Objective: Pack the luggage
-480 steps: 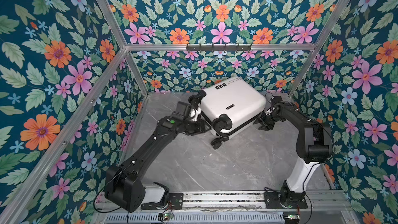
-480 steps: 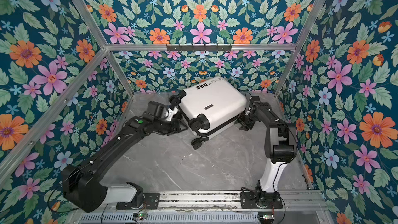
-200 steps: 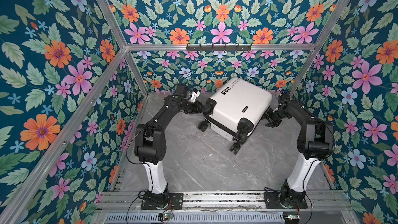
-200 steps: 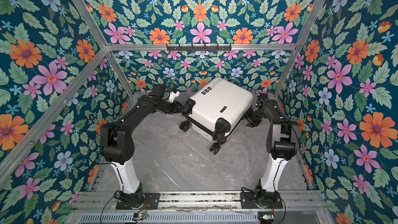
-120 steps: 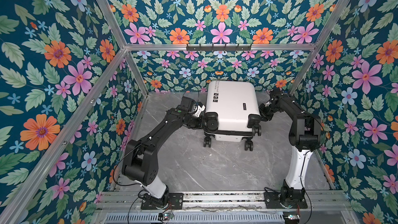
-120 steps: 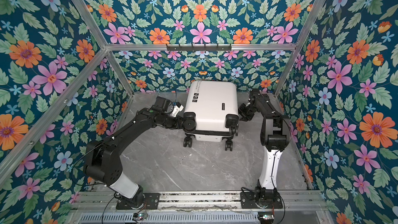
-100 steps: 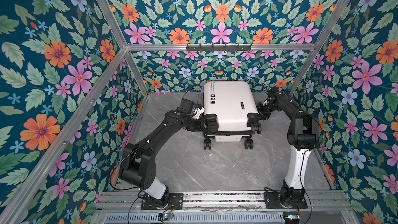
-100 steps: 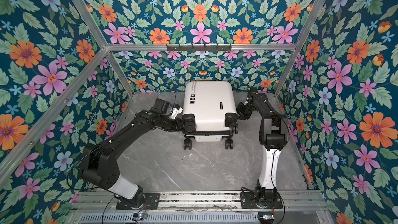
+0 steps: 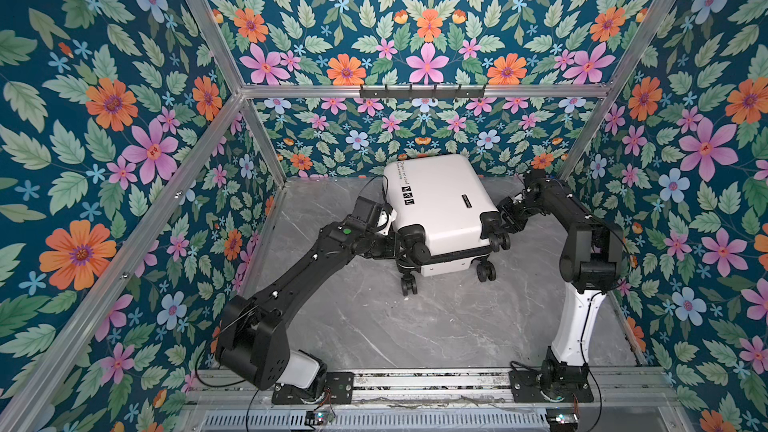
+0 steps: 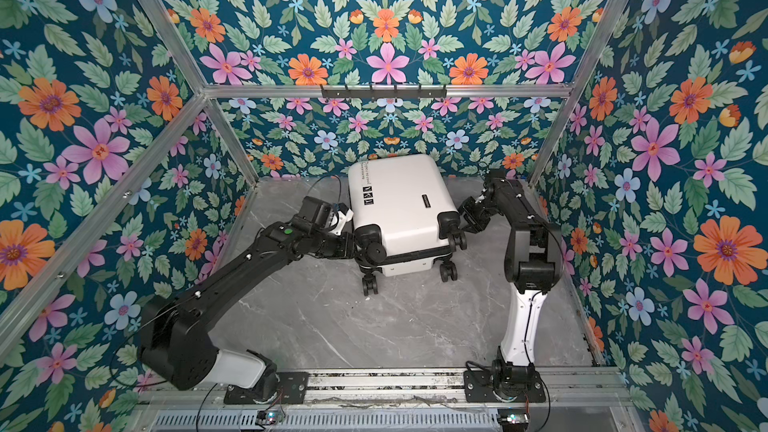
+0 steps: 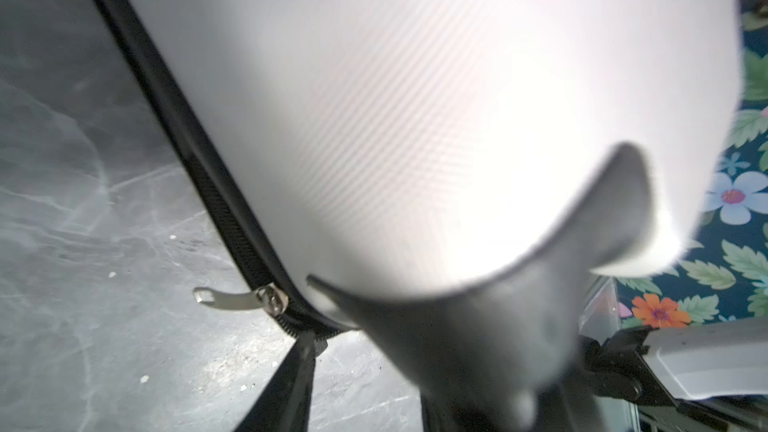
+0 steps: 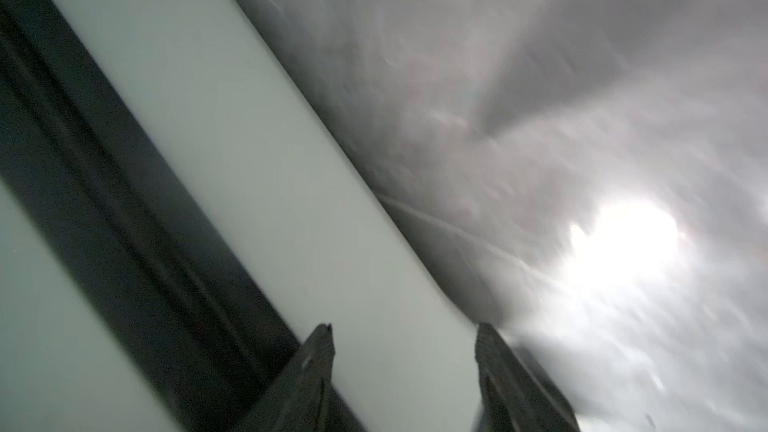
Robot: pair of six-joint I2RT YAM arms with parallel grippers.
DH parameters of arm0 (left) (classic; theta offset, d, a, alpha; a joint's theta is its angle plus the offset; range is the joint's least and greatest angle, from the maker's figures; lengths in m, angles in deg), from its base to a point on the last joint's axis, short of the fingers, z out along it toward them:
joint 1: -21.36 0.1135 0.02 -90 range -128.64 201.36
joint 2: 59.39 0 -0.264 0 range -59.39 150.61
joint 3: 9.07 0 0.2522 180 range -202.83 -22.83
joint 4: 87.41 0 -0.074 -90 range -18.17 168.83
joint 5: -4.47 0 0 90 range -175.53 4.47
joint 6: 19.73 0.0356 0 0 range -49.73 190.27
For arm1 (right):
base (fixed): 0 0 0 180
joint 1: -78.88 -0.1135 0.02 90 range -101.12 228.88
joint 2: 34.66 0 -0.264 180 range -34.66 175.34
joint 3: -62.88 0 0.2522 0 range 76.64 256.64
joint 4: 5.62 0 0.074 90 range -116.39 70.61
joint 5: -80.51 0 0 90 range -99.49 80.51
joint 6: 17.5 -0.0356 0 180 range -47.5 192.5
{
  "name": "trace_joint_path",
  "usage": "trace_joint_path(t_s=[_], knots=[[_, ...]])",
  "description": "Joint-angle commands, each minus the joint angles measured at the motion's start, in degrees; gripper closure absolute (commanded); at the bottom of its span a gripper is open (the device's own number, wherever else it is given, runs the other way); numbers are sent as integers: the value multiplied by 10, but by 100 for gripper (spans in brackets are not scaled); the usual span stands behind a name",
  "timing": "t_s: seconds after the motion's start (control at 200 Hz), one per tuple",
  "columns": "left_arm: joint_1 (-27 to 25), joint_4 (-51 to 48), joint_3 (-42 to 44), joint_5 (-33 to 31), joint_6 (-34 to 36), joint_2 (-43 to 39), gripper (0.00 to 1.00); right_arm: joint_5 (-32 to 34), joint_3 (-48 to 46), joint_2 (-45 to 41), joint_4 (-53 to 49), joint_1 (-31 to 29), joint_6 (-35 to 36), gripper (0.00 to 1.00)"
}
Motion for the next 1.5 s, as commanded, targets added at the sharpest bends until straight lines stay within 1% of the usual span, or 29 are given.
trace_joint_path(t_s=[0.0,0.06,0.07,0.11,0.125,0.135,0.2,0.285,0.395,0.45,0.5,0.61,0.7,0.755,0.8,0.85,0.92,0.99,1.06,1.105,1.185,1.23,1.28,1.35,1.42,1.495], knots=[[30,6,15,-48,1,-43,44,-4,-56,-44,-8,41,21,42],[50,8,20,-54,1,-65,37,2,-93,-73,-5,58,32,43],[52,9,21,-54,1,-68,35,4,-98,-79,-5,59,34,43],[59,19,23,-60,2,-78,9,12,-123,-104,-4,63,43,43],[61,23,23,-64,2,-81,3,15,-129,-109,-4,63,46,43],[62,27,23,-66,2,-83,1,18,-135,-116,-4,63,48,43],[68,51,24,-84,6,-89,1,31,-175,-161,5,63,53,43],[77,75,13,-119,12,-87,1,56,-235,-234,21,63,42,43],[97,107,-9,-157,24,-86,1,102,-303,-362,25,55,21,43],[109,128,-17,-157,35,-88,1,132,-327,-425,18,42,12,44],[115,158,-19,-163,49,-94,2,165,-339,-479,11,20,4,44],[117,181,-38,-211,65,-96,1,236,-341,-569,-16,-48,-2,44],[118,182,-58,-220,74,-81,1,284,-332,-608,-28,-102,-12,44],[117,186,-63,-238,63,-70,0,285,-332,-623,-23,-116,-22,44],[118,195,-61,-235,41,-60,1,274,-333,-631,-17,-119,-30,44],[123,216,-53,-197,16,-50,1,261,-334,-638,-7,-119,-35,48],[131,253,-28,-138,-21,-38,1,251,-328,-639,5,-125,-36,50],[132,265,0,-118,-39,-38,3,234,-314,-630,12,-133,-21,51],[132,257,38,-118,-42,-47,11,218,-291,-609,6,-152,6,51],[132,243,60,-117,-37,-57,17,213,-271,-589,-8,-174,22,51],[134,191,86,-100,-39,-68,33,205,-239,-549,-23,-232,39,51],[134,154,100,-103,-60,-77,40,211,-221,-525,-27,-272,37,50],[135,130,129,-109,-105,-96,44,214,-206,-499,-22,-317,17,49],[136,133,189,-85,-173,-132,49,210,-184,-453,-7,-378,-17,48],[137,171,256,-48,-257,-167,51,231,-154,-405,3,-445,-32,48],[141,256,327,3,-373,-190,52,261,-114,-353,3,-505,-41,48]])
